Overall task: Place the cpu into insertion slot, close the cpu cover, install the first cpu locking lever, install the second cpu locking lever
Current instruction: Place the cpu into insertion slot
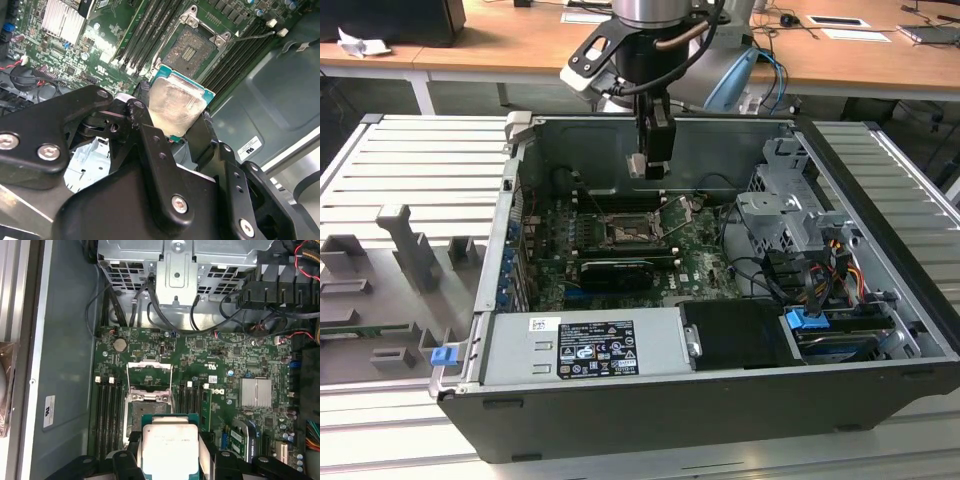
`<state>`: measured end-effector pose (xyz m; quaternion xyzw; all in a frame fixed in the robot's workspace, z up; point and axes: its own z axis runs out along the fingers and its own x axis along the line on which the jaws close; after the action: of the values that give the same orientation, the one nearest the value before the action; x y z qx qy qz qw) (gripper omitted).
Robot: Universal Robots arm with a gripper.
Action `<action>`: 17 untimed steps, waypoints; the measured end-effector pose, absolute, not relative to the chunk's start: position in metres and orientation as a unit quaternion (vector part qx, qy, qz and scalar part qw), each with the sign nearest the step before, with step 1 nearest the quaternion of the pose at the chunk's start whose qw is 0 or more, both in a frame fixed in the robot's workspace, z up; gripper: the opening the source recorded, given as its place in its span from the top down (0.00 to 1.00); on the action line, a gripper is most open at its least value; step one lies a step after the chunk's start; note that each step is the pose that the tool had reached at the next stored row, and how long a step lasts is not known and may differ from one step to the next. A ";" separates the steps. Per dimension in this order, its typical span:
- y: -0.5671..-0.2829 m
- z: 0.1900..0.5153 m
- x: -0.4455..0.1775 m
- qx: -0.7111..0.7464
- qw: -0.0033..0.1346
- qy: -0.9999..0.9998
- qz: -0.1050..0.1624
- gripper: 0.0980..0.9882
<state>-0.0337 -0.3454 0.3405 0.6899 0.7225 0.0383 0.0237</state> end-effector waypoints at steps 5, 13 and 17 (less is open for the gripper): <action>-0.345 0.339 -0.034 0.690 0.024 0.722 0.038 0.51; -0.345 0.335 -0.034 0.690 0.024 0.722 0.038 0.51; -0.345 0.334 -0.034 0.690 0.024 0.722 0.038 0.51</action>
<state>-0.0337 -0.3454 0.3336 0.6899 0.7225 0.0383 0.0237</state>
